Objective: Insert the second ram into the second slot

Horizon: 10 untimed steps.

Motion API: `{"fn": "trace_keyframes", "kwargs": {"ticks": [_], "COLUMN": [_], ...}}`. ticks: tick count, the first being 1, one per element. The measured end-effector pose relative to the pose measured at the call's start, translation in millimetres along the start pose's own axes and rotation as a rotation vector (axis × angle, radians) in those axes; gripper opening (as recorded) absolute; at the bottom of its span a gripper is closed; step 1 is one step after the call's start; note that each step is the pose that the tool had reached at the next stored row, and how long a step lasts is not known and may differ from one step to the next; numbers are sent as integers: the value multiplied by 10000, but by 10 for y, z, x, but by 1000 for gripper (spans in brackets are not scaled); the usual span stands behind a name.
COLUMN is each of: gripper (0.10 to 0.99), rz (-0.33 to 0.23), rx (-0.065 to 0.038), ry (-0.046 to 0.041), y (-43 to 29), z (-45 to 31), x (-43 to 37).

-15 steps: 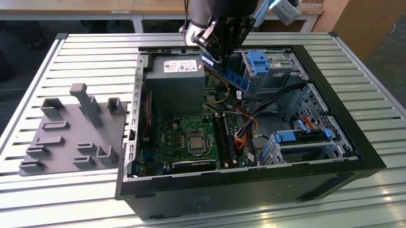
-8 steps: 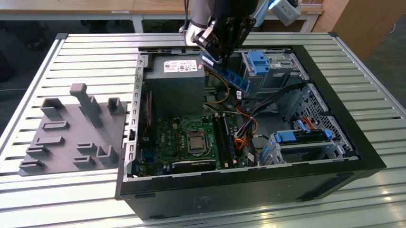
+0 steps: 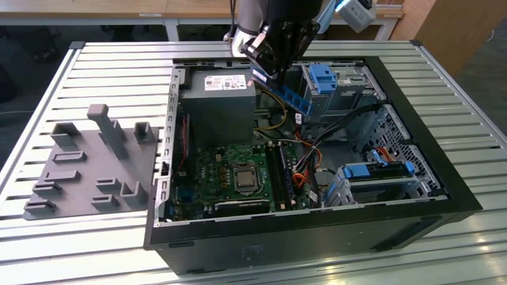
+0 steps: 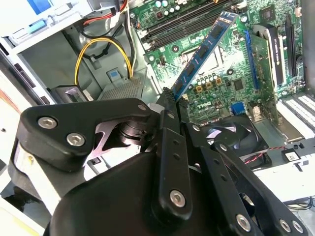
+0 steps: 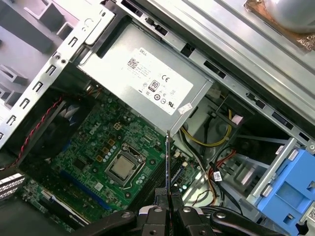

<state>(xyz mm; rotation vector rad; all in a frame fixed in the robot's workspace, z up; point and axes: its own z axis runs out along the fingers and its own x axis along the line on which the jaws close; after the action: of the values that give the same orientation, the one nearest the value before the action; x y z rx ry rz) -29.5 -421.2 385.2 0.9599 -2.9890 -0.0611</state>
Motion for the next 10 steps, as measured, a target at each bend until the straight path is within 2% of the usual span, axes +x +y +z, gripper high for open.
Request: {"fn": "trace_keyframes", "kwargs": {"ticks": [10], "gripper": [137], "rz": [156], "rx": [2], "ry": [-6], "y": [0], "z": [0], "x": [0]}}
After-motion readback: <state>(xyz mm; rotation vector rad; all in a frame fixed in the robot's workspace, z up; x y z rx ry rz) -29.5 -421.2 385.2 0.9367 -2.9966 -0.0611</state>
